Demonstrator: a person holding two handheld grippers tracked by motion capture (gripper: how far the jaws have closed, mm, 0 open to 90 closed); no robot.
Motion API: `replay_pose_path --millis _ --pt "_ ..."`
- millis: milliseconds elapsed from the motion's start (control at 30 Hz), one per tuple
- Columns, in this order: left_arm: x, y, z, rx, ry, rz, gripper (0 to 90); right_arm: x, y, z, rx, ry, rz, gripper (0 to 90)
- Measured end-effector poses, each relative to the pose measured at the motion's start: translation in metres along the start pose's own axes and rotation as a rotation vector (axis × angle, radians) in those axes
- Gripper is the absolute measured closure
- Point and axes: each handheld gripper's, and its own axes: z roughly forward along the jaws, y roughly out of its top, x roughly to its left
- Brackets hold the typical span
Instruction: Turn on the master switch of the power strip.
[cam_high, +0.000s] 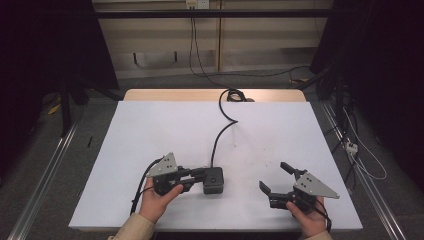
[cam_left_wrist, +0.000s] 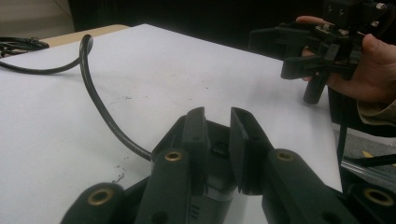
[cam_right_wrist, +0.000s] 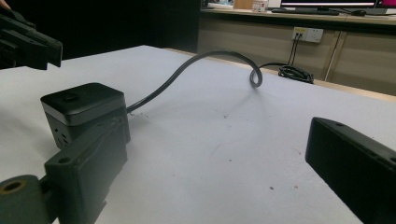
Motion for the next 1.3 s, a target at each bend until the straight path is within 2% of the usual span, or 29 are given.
replay_pose_path --millis 333,533,833,1300 --pt "0.0 0.0 0.005 0.023 -0.027 -0.023 84.5 0.0 0.0 0.0 0.0 0.0 0.0 4.8" --pt "0.0 0.001 0.007 0.027 -0.028 -0.029 86.5 0.0 0.0 0.0 -0.002 0.001 -0.003 4.8" --pt "-0.002 0.004 0.01 0.038 -0.04 -0.019 87.6 0.0 0.0 0.0 -0.003 0.002 -0.007 4.8" --pt "-0.001 0.004 0.015 0.057 -0.032 -0.015 88.7 0.0 0.001 0.0 -0.005 0.004 -0.011 4.8"
